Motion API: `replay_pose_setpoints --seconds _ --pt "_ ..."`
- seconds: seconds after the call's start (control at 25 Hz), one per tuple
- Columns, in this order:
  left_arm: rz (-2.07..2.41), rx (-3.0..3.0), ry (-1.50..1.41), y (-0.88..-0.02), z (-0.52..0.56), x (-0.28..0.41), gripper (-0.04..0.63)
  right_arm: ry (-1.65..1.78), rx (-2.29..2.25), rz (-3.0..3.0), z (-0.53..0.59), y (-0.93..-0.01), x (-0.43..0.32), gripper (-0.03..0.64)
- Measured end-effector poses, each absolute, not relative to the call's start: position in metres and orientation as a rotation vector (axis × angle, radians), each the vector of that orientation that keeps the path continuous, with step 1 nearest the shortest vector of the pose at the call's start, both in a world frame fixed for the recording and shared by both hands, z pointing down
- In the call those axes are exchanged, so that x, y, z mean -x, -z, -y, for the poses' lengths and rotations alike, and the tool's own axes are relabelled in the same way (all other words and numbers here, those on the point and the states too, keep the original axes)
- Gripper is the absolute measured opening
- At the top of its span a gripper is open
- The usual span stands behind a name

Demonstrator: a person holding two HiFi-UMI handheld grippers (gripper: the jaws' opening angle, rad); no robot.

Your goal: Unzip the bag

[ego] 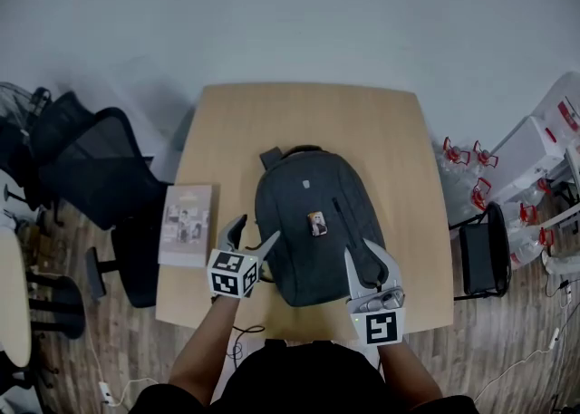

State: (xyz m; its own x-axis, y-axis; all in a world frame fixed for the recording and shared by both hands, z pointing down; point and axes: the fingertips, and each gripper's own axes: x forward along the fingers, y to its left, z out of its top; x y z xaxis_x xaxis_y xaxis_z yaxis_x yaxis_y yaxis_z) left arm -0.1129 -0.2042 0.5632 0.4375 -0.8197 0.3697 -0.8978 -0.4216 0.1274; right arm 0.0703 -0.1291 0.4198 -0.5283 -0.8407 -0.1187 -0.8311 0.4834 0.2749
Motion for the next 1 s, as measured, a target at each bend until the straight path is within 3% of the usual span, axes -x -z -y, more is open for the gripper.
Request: replay_pose_setpoints --seconds 0.08,0.28,0.44,0.68,1.0 --pt "1.552 -2.462 -0.315 -0.537 0.197 0.111 0.36 0.463 -1.512 2.681 0.131 -0.419 -0.069 0.092" --pt "1.691 -2.565 -0.193 -0.498 0.173 0.107 0.194 0.462 -1.499 2.688 0.134 -0.418 -0.066 0.091" --pt "1.726 -2.567 -0.147 -0.487 0.157 0.105 0.015 0.453 -1.477 2.693 0.134 -0.42 -0.063 0.087" --pt "1.686 -2.576 -0.139 -0.488 0.143 0.098 0.017 0.454 -1.46 2.687 0.132 -0.422 -0.062 0.003" --pt "1.67 -2.608 -0.114 -0.48 0.133 0.091 0.017 0.463 -1.424 2.63 0.129 -0.431 -0.061 0.003"
